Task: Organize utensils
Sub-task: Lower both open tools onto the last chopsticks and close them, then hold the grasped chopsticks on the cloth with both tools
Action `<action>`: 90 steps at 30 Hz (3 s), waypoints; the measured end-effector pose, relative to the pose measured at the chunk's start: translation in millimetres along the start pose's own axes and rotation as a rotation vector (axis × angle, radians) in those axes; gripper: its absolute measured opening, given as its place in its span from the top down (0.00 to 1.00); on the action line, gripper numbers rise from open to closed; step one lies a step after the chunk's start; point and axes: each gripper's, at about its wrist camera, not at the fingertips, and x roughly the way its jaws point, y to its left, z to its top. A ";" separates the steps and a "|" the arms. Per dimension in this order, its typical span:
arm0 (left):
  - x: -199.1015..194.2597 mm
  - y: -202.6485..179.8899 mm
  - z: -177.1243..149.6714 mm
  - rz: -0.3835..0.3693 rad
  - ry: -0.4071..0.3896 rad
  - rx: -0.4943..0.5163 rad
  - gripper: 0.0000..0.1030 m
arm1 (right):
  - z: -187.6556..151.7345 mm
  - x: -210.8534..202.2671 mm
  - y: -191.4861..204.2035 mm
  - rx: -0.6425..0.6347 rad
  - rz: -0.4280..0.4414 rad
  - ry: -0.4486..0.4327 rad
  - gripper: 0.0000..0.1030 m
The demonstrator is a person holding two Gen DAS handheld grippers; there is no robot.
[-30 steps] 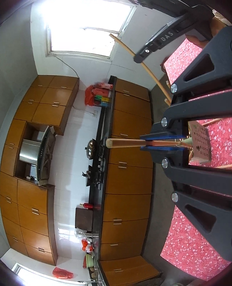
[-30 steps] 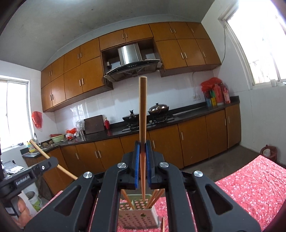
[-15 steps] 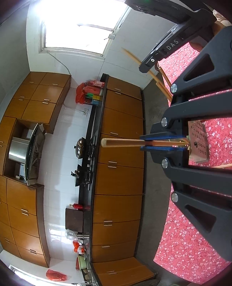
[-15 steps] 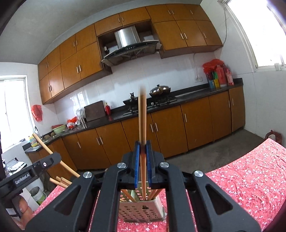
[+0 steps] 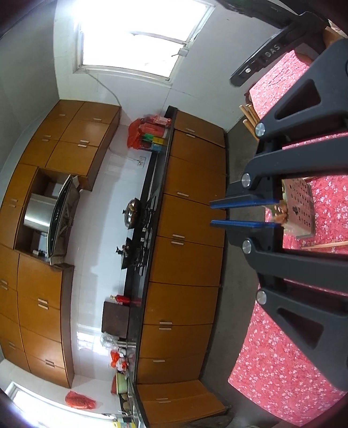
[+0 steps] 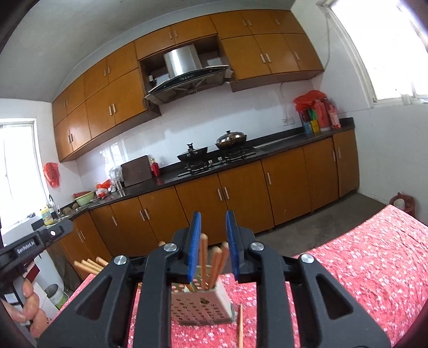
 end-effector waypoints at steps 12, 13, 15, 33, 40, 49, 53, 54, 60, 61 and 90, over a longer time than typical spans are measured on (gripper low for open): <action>-6.3 74.1 -108.5 0.201 0.232 -0.020 0.85 | -117.7 21.4 -50.6 0.028 -0.095 0.386 0.80; -0.5 79.0 -123.4 0.204 0.276 -0.020 0.85 | -130.8 24.9 -48.0 0.023 -0.073 0.434 0.80; 7.6 86.3 -150.1 0.219 0.347 -0.013 0.85 | -152.6 31.3 -39.8 0.009 -0.032 0.517 0.80; 25.4 58.2 -223.5 0.061 0.543 -0.015 0.80 | -196.8 52.9 -45.9 -0.056 -0.141 0.653 0.93; 38.4 38.0 -240.3 0.048 0.597 0.056 0.81 | -187.6 45.3 -71.7 -0.001 -0.192 0.637 0.93; 54.9 44.9 -241.5 0.146 0.601 0.093 0.92 | -190.2 49.7 -64.4 -0.037 -0.178 0.641 0.93; 65.3 80.8 -228.6 0.241 0.585 0.046 0.92 | -191.6 56.0 -58.2 -0.085 -0.179 0.642 0.93; 65.2 86.9 -226.4 0.250 0.583 0.039 0.92 | -192.0 57.6 -57.2 -0.097 -0.181 0.641 0.93; 65.4 109.5 -219.2 0.264 0.561 0.016 0.91 | -192.6 67.3 -54.7 -0.124 -0.197 0.641 0.92; 66.0 109.3 -219.1 0.265 0.560 0.017 0.91 | -193.1 68.6 -53.7 -0.129 -0.201 0.642 0.92; 65.4 110.7 -218.0 0.262 0.561 -0.001 0.90 | -193.2 68.2 -52.0 -0.164 -0.215 0.643 0.92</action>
